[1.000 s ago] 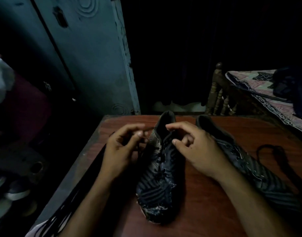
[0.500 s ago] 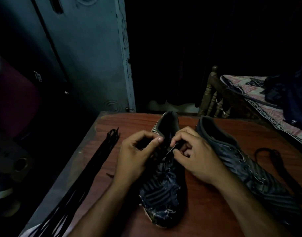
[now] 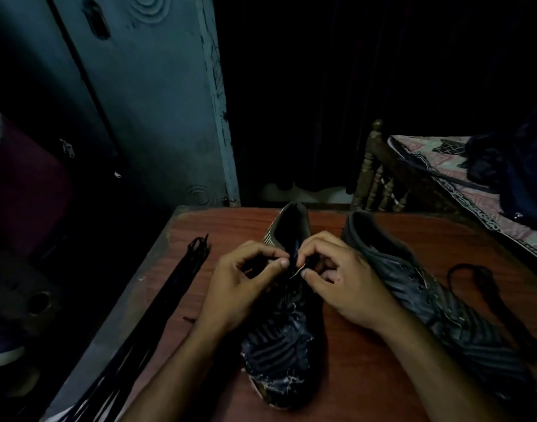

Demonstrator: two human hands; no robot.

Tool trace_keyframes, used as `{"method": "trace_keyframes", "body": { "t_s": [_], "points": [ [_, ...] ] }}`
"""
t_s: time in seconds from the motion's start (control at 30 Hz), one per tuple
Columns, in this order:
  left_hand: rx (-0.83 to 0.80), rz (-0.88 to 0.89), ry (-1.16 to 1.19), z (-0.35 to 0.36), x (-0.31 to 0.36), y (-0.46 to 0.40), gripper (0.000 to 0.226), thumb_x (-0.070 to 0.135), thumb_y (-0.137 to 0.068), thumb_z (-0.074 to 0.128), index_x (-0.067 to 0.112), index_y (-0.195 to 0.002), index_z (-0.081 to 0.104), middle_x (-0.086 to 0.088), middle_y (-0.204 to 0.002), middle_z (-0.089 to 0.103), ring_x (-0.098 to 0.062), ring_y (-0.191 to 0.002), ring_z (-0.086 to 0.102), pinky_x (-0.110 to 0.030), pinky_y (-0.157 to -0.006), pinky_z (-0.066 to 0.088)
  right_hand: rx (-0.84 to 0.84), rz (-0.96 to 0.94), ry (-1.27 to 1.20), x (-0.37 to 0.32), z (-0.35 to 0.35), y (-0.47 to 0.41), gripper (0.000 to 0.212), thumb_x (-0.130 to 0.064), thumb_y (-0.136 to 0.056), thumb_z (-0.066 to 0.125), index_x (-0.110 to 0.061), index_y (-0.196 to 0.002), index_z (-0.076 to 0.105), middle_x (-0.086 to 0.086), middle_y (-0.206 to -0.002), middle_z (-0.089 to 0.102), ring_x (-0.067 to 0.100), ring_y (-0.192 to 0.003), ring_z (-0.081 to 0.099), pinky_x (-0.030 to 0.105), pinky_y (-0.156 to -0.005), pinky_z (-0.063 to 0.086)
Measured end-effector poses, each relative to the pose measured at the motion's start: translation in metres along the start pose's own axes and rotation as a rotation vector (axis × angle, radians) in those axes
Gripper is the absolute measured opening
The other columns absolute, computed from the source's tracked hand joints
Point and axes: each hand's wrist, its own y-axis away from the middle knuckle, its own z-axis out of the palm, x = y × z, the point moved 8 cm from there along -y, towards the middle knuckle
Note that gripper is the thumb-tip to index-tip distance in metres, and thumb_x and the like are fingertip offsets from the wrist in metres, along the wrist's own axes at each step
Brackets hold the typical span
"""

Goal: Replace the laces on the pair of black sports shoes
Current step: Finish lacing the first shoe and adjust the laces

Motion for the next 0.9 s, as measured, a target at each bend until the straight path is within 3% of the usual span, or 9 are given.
{"method": "trace_keyframes", "body": {
  "t_s": [0.3, 0.47, 0.57, 0.7, 0.9],
  "points": [
    [-0.051, 0.056, -0.057, 0.006, 0.001, -0.001, 0.019, 0.003, -0.095, 0.066, 0.019, -0.085, 0.067, 0.009, -0.076, 0.065, -0.002, -0.070, 0.057, -0.020, -0.064, 0.044, 0.007, -0.027, 0.033, -0.003, 0.002, 0.000, 0.024, -0.001, -0.089, 0.067, -0.026, -0.091, 0.065, -0.012, -0.109, 0.055, 0.015, -0.093, 0.059, 0.038, -0.064, 0.053],
    [-0.091, 0.076, -0.166, 0.008, -0.004, -0.003, 0.009, 0.020, -0.093, 0.072, 0.028, -0.089, 0.070, 0.007, -0.088, 0.064, -0.007, -0.079, 0.060, -0.027, -0.070, 0.045, 0.022, -0.038, 0.048, -0.003, 0.002, 0.000, 0.022, -0.003, -0.089, 0.069, -0.024, -0.092, 0.067, -0.013, -0.110, 0.055, 0.012, -0.093, 0.060, 0.034, -0.067, 0.053],
    [-0.113, 0.066, -0.171, 0.008, -0.007, -0.003, 0.007, 0.034, -0.091, 0.065, 0.028, -0.089, 0.067, 0.005, -0.090, 0.063, -0.016, -0.083, 0.062, -0.038, -0.073, 0.049, 0.015, -0.041, 0.029, -0.003, 0.003, 0.000, 0.022, -0.002, -0.089, 0.069, -0.023, -0.092, 0.068, -0.013, -0.109, 0.056, 0.014, -0.087, 0.059, 0.034, -0.067, 0.052],
    [-0.159, 0.111, -0.205, 0.013, -0.003, -0.002, 0.016, 0.040, -0.091, 0.055, 0.026, -0.091, 0.064, 0.008, -0.093, 0.060, -0.011, -0.088, 0.060, -0.025, -0.077, 0.045, 0.014, -0.048, 0.036, -0.002, 0.004, 0.000, 0.022, -0.003, -0.089, 0.069, -0.024, -0.093, 0.068, -0.012, -0.110, 0.057, 0.015, -0.086, 0.059, 0.034, -0.066, 0.052],
    [-0.159, 0.169, -0.286, 0.015, -0.002, -0.002, 0.013, 0.038, -0.095, 0.051, 0.028, -0.092, 0.059, 0.012, -0.092, 0.058, -0.010, -0.088, 0.059, -0.017, -0.074, 0.042, 0.003, -0.066, 0.047, -0.003, 0.005, -0.001, 0.020, -0.004, -0.089, 0.068, -0.024, -0.093, 0.066, -0.012, -0.109, 0.056, 0.016, -0.087, 0.059, 0.030, -0.065, 0.051]
  ]
}}
